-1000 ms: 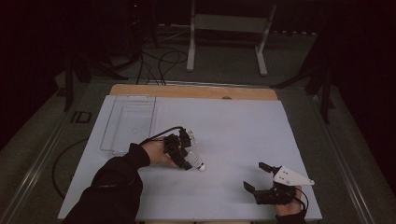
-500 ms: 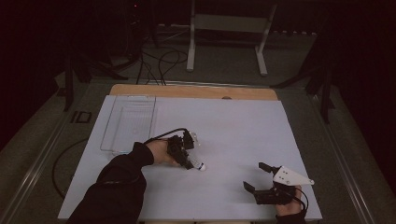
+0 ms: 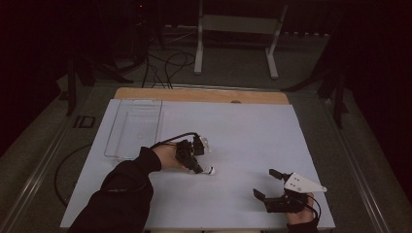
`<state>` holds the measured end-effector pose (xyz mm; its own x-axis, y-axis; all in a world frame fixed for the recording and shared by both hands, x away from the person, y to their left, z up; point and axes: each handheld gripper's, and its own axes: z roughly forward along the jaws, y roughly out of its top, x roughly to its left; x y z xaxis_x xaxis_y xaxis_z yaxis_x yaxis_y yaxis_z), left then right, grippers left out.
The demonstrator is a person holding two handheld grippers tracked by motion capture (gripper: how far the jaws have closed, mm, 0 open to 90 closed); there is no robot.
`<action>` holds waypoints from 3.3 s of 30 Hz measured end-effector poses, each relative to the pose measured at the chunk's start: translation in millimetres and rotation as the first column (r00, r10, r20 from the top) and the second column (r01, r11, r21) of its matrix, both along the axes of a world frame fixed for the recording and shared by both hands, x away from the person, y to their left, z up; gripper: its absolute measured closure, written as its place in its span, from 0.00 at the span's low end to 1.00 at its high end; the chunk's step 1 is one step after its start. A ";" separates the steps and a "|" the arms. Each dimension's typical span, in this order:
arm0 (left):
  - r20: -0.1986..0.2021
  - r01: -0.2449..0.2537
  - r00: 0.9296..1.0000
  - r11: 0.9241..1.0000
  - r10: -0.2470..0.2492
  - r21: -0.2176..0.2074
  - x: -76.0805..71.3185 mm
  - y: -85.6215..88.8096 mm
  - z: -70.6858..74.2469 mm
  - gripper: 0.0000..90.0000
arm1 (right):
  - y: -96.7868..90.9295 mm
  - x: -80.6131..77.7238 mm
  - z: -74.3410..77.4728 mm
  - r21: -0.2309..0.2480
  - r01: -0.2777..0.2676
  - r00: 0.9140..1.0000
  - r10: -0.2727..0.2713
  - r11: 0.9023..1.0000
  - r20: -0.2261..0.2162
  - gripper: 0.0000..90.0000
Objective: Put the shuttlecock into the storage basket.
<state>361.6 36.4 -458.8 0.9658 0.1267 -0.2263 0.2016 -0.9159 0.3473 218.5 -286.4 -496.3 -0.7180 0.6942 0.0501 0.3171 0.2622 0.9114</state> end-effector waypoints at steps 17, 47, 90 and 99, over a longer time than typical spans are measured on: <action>0.005 0.055 0.998 0.998 -0.055 -0.023 -9.0 -1.2 23.0 1.00 | 0.1 0.0 0.2 0.001 0.000 1.000 0.000 1.000 0.006 0.09; 0.016 0.086 0.996 0.995 -0.085 -0.057 -13.9 11.1 65.2 1.00 | 0.2 0.1 -0.1 0.005 0.001 1.000 -0.001 1.000 0.006 0.09; 0.085 0.012 0.996 0.999 -0.008 -0.045 -11.7 66.4 107.0 1.00 | 2.0 -2.3 1.0 -0.017 -0.007 1.000 0.007 1.000 0.027 0.09; 0.097 -0.023 0.995 0.998 0.028 -0.054 -11.9 86.9 110.6 1.00 | 1.5 -2.7 1.8 -0.010 -0.007 0.999 0.008 1.000 0.033 0.09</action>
